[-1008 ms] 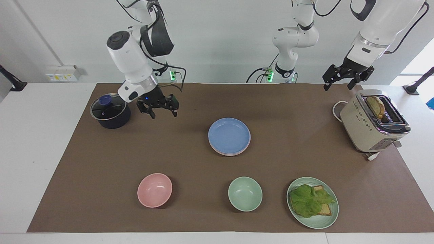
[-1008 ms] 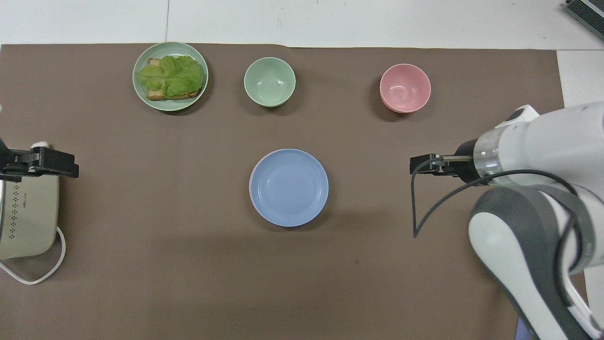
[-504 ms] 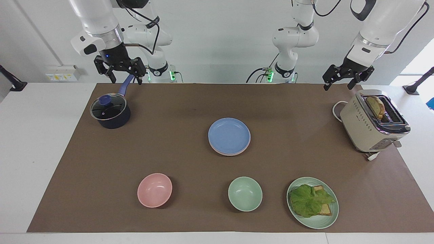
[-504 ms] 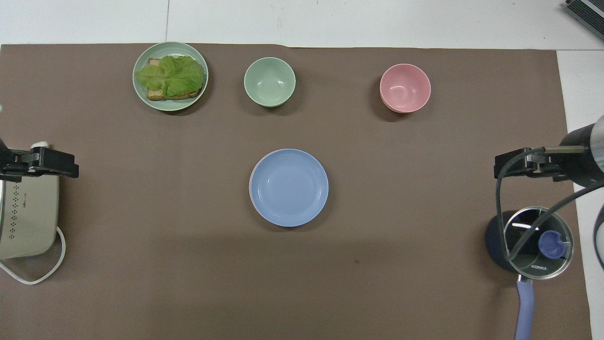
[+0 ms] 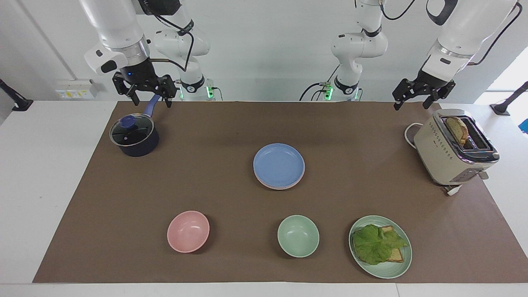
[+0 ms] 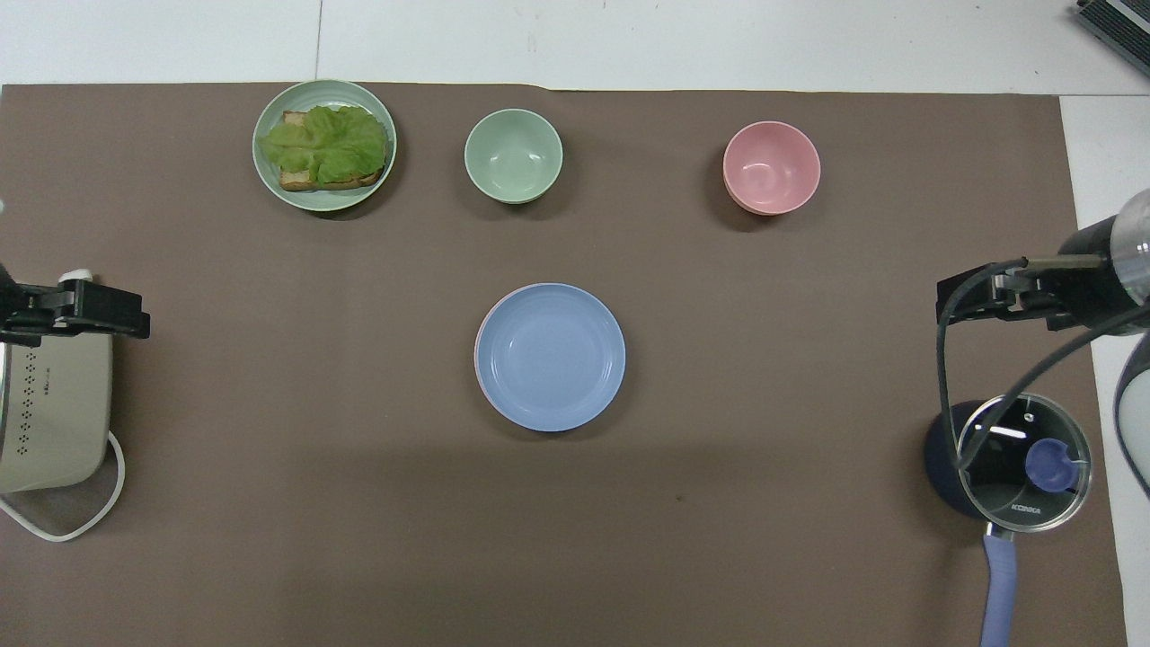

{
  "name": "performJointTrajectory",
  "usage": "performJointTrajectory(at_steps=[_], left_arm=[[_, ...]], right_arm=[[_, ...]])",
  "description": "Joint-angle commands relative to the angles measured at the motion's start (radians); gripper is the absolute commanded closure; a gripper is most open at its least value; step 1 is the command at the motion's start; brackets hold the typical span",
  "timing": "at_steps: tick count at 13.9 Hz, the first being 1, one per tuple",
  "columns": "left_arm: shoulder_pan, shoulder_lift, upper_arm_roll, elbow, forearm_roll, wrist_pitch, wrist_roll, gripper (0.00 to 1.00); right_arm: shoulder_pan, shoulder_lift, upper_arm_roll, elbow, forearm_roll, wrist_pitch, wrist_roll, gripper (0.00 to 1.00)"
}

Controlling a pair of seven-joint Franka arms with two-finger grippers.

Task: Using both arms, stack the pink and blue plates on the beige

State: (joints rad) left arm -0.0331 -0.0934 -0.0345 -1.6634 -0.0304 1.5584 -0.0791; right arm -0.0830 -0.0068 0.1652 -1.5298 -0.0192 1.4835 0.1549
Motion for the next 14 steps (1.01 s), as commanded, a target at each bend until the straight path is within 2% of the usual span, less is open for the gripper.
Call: performJointTrajectory(at_steps=[1, 5, 8, 11, 13, 14], left_arm=[[0.015, -0.006, -0.008, 0.010, 0.007, -0.020, 0.007, 0.00], [0.015, -0.006, -0.008, 0.010, 0.007, -0.020, 0.007, 0.00], [0.015, -0.006, -0.008, 0.010, 0.007, -0.020, 0.007, 0.00], [0.015, -0.006, -0.008, 0.010, 0.007, -0.020, 0.007, 0.00], [0.015, -0.006, -0.008, 0.010, 0.007, -0.020, 0.007, 0.00], [0.015, -0.006, -0.008, 0.010, 0.007, -0.020, 0.007, 0.00]], right_arm=[[-0.034, 0.010, 0.005, 0.023, 0.033, -0.014, -0.029, 0.00], [-0.021, 0.010, 0.002, 0.022, 0.028, -0.012, -0.032, 0.00], [0.025, 0.007, -0.047, 0.019, 0.030, -0.012, -0.029, 0.00], [0.045, 0.004, -0.059, 0.016, 0.031, -0.011, -0.029, 0.00], [0.104, 0.002, -0.131, 0.010, 0.033, -0.012, -0.029, 0.00], [0.105, 0.002, -0.134, 0.007, 0.033, -0.012, -0.031, 0.00]])
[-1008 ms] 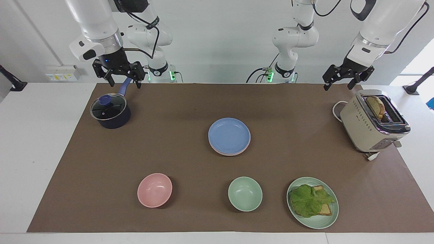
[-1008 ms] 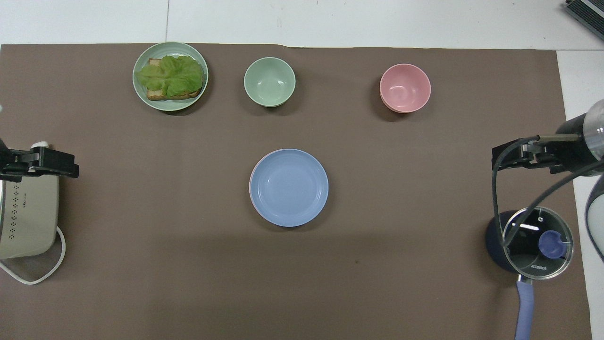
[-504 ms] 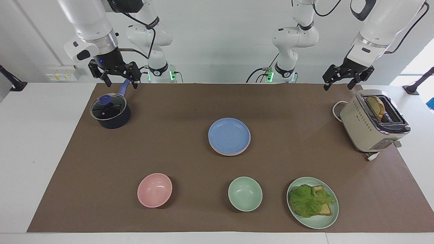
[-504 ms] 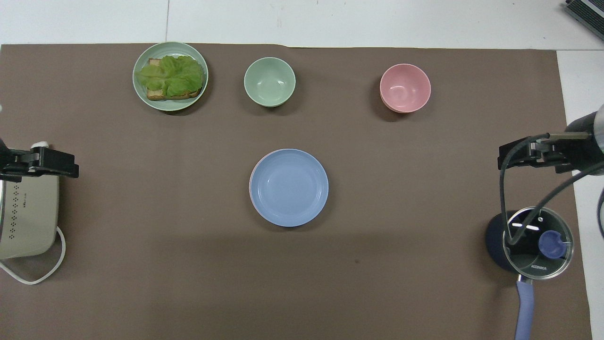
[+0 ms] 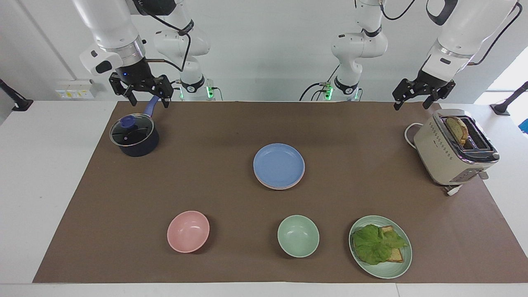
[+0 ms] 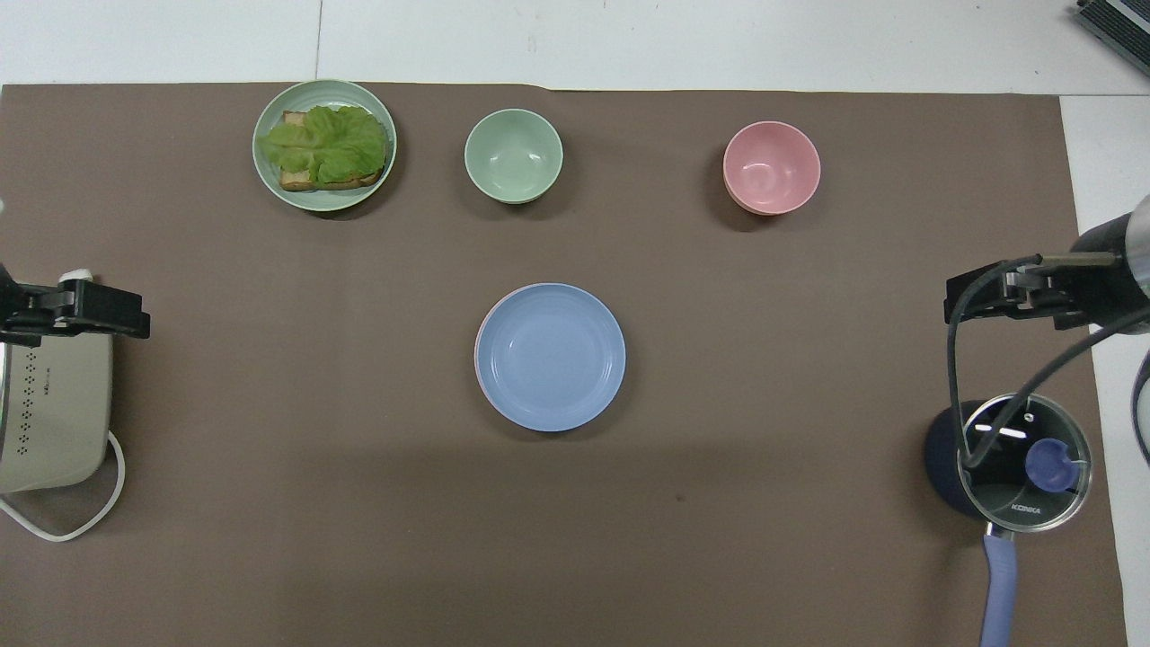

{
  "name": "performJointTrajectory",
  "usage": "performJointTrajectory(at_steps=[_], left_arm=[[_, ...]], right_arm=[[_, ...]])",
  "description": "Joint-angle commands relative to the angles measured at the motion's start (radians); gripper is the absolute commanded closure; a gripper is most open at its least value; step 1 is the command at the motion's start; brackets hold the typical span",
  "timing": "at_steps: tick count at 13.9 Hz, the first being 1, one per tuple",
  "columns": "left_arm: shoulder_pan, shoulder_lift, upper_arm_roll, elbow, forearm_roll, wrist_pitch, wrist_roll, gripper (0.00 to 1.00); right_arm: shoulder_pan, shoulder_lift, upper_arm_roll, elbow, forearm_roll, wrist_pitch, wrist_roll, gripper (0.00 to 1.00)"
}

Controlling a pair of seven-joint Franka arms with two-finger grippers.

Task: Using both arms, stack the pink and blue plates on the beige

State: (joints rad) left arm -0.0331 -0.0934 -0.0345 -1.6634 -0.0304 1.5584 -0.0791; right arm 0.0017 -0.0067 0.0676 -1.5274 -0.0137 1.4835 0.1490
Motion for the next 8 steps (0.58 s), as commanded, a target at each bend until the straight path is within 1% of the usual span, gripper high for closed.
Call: performJointTrajectory(at_steps=[1, 4, 8], left_arm=[[0.015, -0.006, -0.008, 0.010, 0.007, -0.020, 0.007, 0.00], [0.015, -0.006, -0.008, 0.010, 0.007, -0.020, 0.007, 0.00], [0.015, -0.006, -0.008, 0.010, 0.007, -0.020, 0.007, 0.00]], right_arm=[[0.015, 0.002, -0.037, 0.004, 0.028, -0.012, -0.028, 0.00], [0.003, 0.001, -0.032, 0.003, 0.028, -0.011, -0.028, 0.00], [0.015, 0.001, -0.032, 0.003, 0.028, -0.011, -0.025, 0.00]])
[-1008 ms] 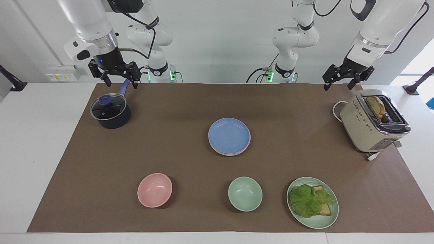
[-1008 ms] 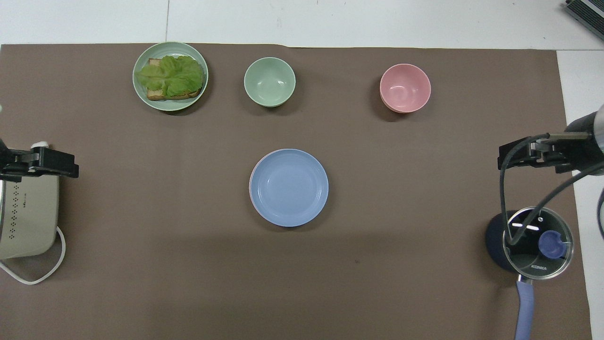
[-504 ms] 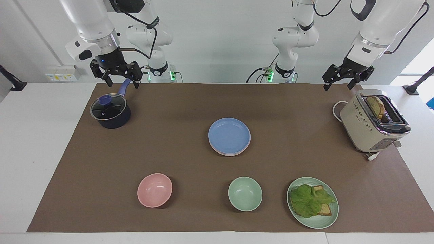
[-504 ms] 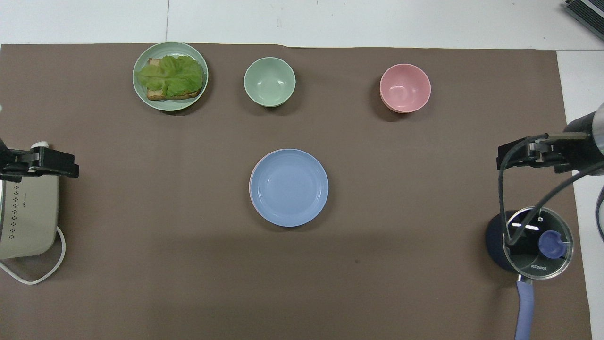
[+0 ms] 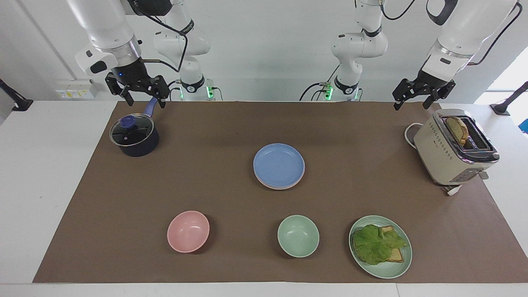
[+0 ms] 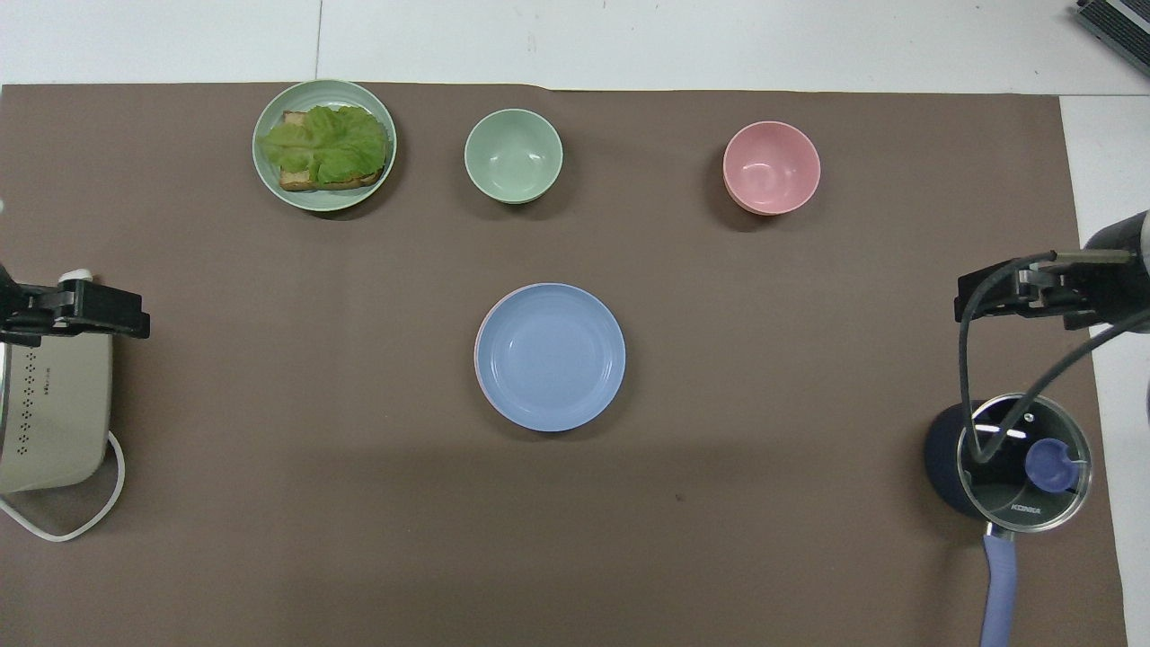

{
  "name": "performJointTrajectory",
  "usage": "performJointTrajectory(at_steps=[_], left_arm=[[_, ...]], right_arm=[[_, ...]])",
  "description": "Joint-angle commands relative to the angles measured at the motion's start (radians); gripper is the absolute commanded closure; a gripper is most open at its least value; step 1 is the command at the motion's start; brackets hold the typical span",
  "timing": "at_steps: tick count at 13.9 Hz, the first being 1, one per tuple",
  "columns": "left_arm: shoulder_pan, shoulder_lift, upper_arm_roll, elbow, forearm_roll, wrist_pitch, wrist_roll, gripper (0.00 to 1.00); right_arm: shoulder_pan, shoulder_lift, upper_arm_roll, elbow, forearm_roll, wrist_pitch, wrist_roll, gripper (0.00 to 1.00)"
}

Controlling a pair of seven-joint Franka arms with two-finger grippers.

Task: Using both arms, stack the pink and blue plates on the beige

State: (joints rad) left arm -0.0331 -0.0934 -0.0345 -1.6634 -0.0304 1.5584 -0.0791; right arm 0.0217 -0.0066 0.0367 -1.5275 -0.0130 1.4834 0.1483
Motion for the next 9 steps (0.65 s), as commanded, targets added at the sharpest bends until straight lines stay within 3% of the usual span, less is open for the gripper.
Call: performJointTrajectory(at_steps=[1, 9], left_arm=[[0.015, -0.006, -0.008, 0.010, 0.007, -0.020, 0.007, 0.00], [0.015, -0.006, -0.008, 0.010, 0.007, -0.020, 0.007, 0.00]], right_arm=[[-0.005, 0.000, -0.001, 0.003, 0.027, -0.012, -0.024, 0.00], [-0.002, -0.004, 0.002, -0.005, 0.028, -0.011, -0.023, 0.00]])
